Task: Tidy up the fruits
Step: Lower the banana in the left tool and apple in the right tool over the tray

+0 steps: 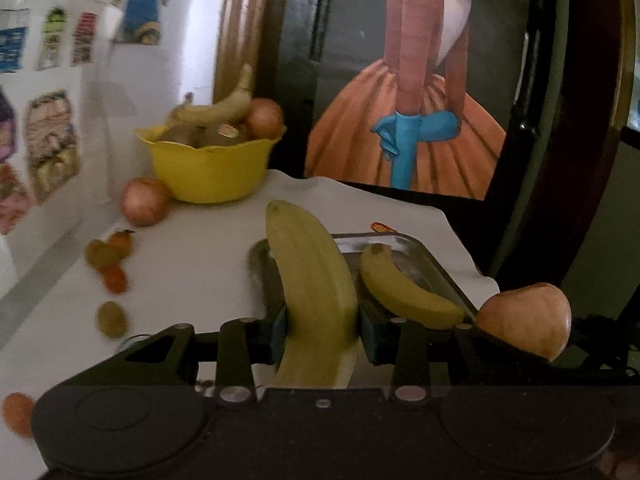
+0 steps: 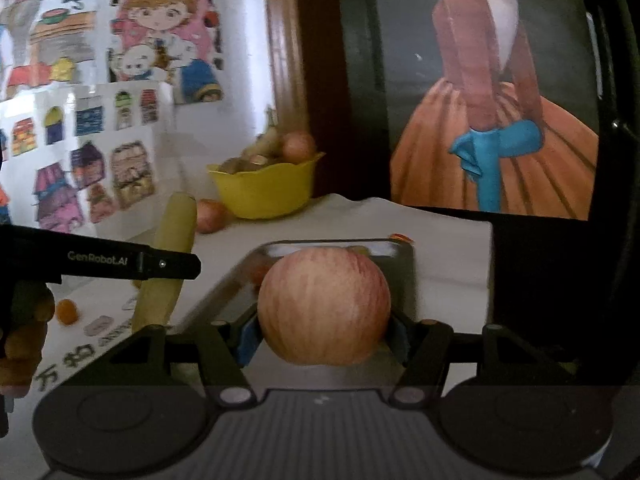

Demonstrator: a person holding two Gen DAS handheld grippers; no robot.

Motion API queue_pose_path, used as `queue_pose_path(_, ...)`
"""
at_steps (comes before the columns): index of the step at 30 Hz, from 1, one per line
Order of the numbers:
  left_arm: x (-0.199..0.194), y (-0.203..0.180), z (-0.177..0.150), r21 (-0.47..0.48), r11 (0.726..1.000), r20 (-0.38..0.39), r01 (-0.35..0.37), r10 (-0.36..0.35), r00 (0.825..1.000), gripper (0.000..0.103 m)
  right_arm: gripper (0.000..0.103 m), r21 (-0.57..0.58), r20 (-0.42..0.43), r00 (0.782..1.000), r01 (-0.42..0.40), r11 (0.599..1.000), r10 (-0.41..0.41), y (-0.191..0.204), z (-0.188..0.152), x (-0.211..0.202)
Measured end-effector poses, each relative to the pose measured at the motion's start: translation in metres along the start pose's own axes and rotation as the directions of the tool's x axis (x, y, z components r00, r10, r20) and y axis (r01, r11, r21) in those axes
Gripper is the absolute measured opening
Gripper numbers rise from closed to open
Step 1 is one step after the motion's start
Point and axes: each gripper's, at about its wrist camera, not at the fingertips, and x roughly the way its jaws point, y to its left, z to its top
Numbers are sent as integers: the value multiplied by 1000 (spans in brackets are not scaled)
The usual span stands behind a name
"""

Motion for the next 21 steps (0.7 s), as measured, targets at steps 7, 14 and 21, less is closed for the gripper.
queue_pose_path(7, 33, -11, -5, 10, 1000, -42, 12, -12, 999, 39, 67, 14, -28, 1000, 9, 1000, -9, -19, -5, 15)
queue_pose_path(14, 46, -14, -10, 11, 1000, -69, 6, -5, 998, 39, 67, 0, -72, 997, -7, 1000, 7, -18, -5, 23)
queue_pose_path(21, 52, -15, -12, 18, 1000, -84, 1, 0, 996, 39, 68, -6, -104, 995, 4, 1000, -5, -16, -7, 29)
